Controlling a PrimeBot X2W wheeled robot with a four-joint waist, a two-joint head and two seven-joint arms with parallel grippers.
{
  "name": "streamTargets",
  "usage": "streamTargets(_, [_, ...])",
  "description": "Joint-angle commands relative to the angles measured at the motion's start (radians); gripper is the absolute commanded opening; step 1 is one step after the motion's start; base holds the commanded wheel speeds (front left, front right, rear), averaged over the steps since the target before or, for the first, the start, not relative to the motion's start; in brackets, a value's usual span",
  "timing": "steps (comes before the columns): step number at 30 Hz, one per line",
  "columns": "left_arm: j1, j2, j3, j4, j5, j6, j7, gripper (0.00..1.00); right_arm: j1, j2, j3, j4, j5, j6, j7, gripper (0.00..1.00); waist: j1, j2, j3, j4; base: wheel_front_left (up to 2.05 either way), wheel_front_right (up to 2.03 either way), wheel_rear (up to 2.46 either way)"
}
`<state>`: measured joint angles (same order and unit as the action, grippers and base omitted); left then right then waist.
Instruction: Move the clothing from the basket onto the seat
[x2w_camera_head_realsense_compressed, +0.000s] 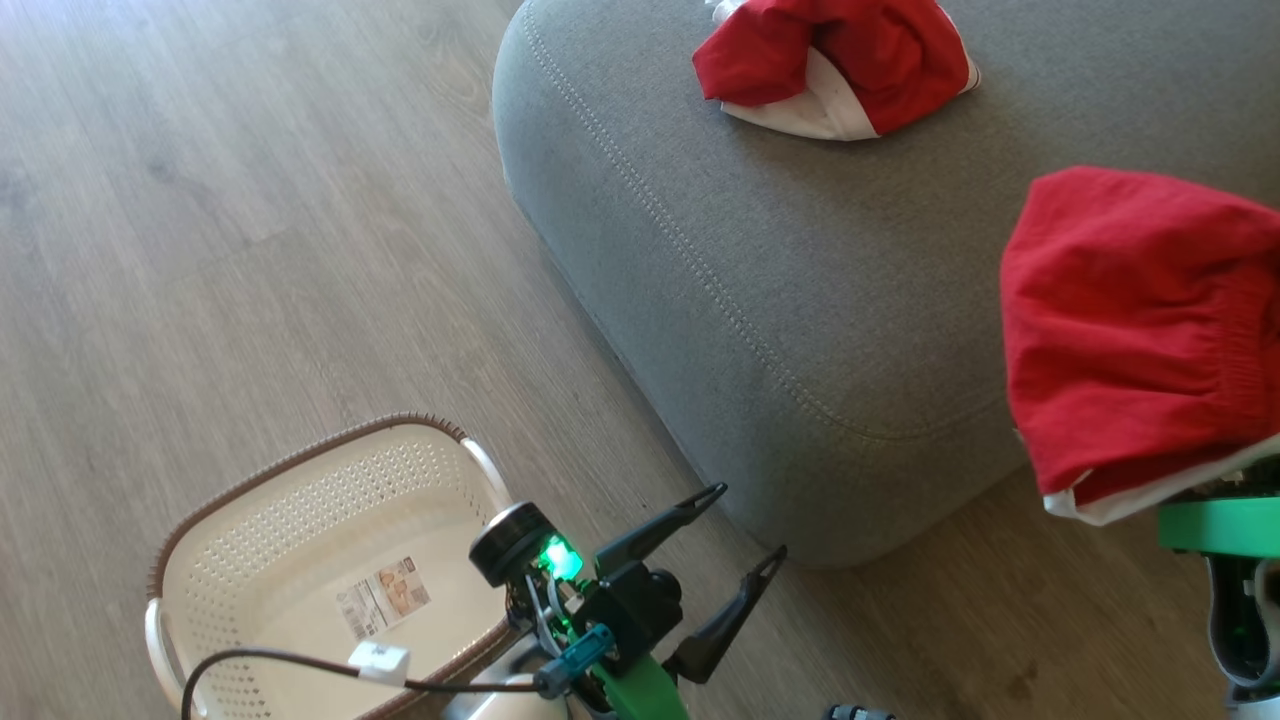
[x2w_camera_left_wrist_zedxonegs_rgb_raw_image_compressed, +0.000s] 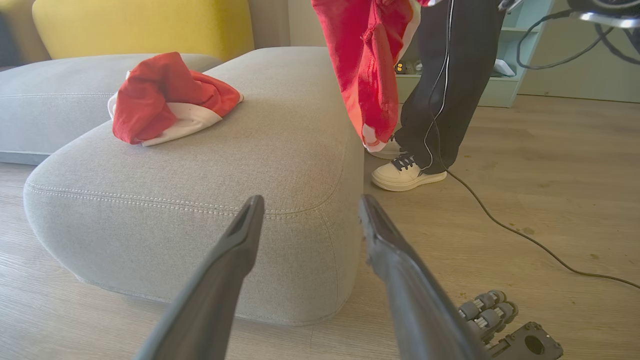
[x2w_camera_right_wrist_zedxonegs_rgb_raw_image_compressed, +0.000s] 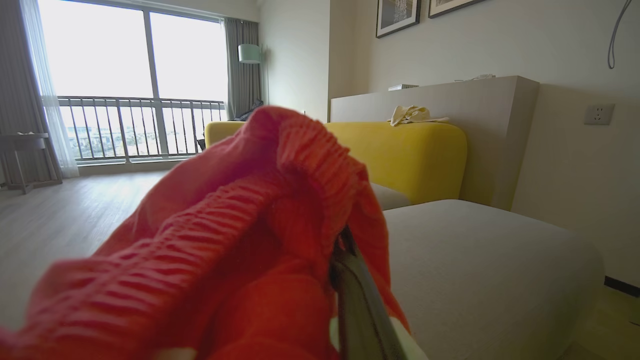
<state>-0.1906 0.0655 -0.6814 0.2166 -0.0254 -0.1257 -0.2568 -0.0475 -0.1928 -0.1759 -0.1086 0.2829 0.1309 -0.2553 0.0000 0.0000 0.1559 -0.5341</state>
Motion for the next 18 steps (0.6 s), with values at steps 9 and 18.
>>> streamTargets(9, [-0.026,0.002,0.048,-0.036,-0.002,-0.001,-0.005,1.00,-0.024,-0.010,0.033,-0.027,0.006,0.000,-0.006,0.00,0.0000,0.0000,0.001,0.002,0.00,0.00,0.00])
streamTargets(18, [-0.043,0.027,0.041,-0.036,0.025,0.001,-0.005,1.00,-0.126,-0.025,-0.040,-0.019,0.017,0.000,-0.006,0.00,0.0000,0.0000,0.092,-0.010,0.00,0.00,0.00])
